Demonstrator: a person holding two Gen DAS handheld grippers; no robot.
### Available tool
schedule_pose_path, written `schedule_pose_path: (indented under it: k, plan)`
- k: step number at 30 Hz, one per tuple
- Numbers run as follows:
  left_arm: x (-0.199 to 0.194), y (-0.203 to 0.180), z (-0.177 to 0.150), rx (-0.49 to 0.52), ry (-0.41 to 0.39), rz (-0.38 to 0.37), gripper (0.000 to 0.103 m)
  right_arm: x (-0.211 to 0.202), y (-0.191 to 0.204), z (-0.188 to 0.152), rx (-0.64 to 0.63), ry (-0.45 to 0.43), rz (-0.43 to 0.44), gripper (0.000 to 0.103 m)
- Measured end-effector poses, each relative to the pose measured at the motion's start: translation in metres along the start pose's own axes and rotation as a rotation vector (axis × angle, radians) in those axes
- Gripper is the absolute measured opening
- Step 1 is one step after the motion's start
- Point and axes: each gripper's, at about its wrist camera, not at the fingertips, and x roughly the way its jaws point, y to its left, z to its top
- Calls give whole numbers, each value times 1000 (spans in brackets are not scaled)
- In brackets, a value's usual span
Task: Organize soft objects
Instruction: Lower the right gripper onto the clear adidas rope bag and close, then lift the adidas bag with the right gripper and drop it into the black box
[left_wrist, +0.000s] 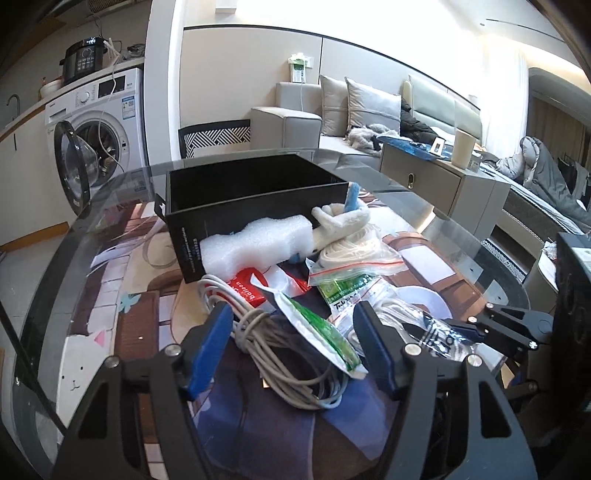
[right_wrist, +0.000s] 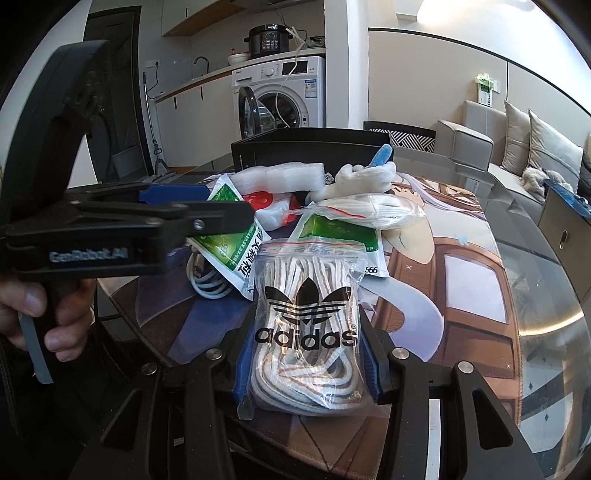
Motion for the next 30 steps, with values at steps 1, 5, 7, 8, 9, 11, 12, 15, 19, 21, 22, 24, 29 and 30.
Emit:
schedule_pose_path:
  k: [1, 5, 7, 8, 9, 11, 12, 15, 19, 21, 22, 24, 29, 30]
  plan:
    - [-3, 0, -1, -1, -4, -7, 66, 0, -1, 0, 0, 0, 0, 47]
    - [1, -4, -2, 4, 23, -46, 51, -1, -1, 0, 1, 0, 1, 47]
    - [5, -5, -3, -1, 40, -60, 49, -1, -1, 0, -1, 1, 2, 47]
    - [8, -6, -4, -5, 49, -63, 49, -1, 0, 0, -3, 0, 2, 47]
    - [11, -6, -4, -10, 54, -68, 47, -1, 0, 0, -3, 0, 1, 47]
    - [14, -6, -4, -19, 54, -72, 41, -1, 0, 0, -5, 0, -1, 47]
    - [14, -6, -4, -21, 47, -72, 35, -2, 0, 0, -6, 0, -1, 47]
    - [15, -5, -3, -28, 43, -87, 24, -1, -1, 0, -6, -1, -4, 47]
    - [12, -2, -3, -37, 30, -103, 10, -3, -1, 0, -1, -9, -11, 47]
    - [9, -1, -3, -40, 21, -116, 6, -5, -2, 0, 3, -19, -12, 47]
    - [8, -2, -3, -36, 19, -120, 5, -7, -2, 1, 2, -24, -14, 47]
    - [5, -1, -2, -32, 11, -124, 5, -9, -2, 1, 2, -32, -14, 47]
    - [-4, 3, -1, -40, -13, -146, 4, -14, 0, 4, -6, -51, -14, 47]
    - [-7, 4, -1, -39, -16, -148, 4, -16, 0, 4, -4, -56, -13, 47]
